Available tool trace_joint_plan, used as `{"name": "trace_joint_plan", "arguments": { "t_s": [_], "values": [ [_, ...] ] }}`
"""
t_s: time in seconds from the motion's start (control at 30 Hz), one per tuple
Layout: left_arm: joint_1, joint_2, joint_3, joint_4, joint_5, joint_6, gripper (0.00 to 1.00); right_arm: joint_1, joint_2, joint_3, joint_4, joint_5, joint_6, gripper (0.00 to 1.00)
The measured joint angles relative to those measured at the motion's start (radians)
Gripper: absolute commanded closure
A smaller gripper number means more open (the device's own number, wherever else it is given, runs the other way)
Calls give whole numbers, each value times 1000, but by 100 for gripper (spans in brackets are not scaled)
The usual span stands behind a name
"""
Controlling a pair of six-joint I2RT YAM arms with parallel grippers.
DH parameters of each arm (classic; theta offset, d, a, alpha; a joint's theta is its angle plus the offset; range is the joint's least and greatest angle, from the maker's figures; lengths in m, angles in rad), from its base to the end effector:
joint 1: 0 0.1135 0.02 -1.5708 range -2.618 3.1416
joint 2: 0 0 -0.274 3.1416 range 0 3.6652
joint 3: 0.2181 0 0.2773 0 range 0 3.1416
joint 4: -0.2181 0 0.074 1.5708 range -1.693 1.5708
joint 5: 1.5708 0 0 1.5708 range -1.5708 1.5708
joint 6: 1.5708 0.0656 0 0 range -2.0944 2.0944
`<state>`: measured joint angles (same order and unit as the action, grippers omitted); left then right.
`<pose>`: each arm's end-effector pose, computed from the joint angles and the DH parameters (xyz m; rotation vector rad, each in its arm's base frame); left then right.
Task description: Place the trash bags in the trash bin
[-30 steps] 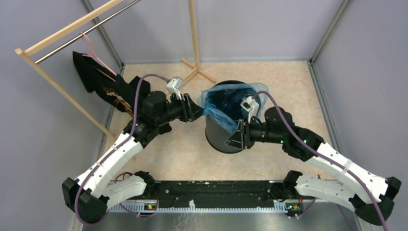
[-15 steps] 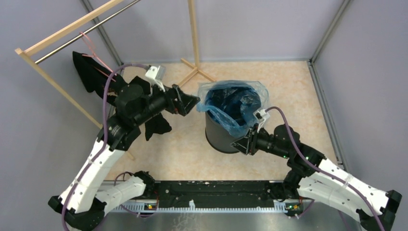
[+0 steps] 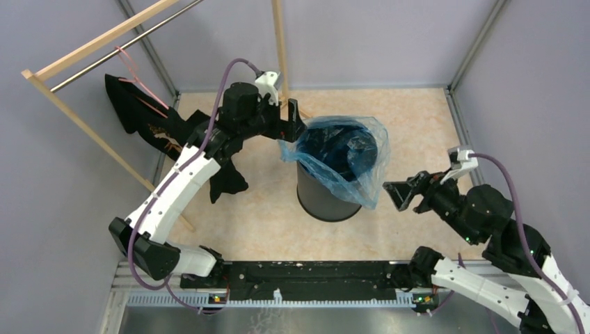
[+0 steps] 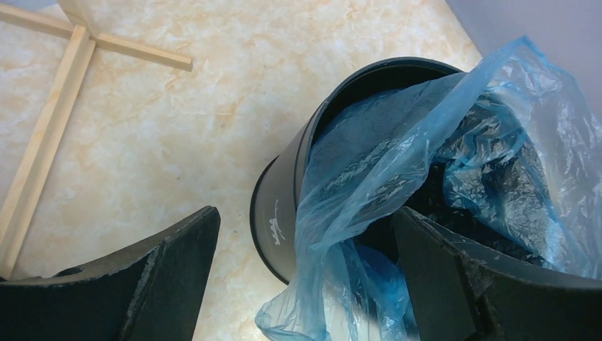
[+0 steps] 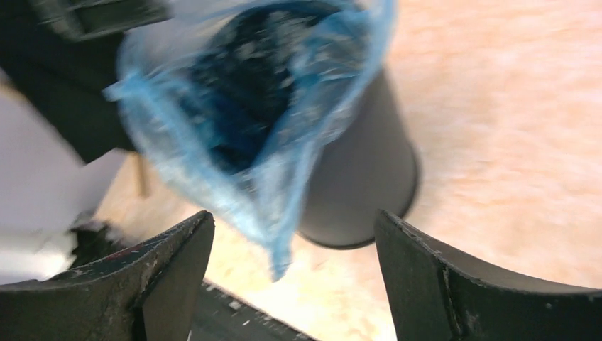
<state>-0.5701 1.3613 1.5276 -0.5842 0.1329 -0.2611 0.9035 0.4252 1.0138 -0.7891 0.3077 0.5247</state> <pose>0.2875 -0.1947 0.4291 0.4022 2.0074 -0.6614 0.0750 0.0631 0.3995 -0.1155 1.8218 0.7571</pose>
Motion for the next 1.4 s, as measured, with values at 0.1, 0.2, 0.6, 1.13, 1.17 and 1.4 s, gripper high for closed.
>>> {"name": "trace_joint_plan", "arguments": {
  "t_s": [0.1,0.2,0.6,1.13,1.17,1.4],
  "values": [
    [2,11,13,3,15,-4,4,0,67,69,-73,164,-10,13],
    [9,18,28,10,28,-10,12,0,199,132,-97,282,-27,18],
    [44,73,29,69,80,-51,46,-553,545,171,171,-190,-140,42],
    [79,132,21,156,86,-59,87,-565,605,130,299,-312,-141,95],
    [81,149,24,159,84,-60,90,-566,621,126,306,-306,-140,95],
    [84,270,22,180,69,-55,95,-566,694,84,324,-270,-138,98]
  ]
}}
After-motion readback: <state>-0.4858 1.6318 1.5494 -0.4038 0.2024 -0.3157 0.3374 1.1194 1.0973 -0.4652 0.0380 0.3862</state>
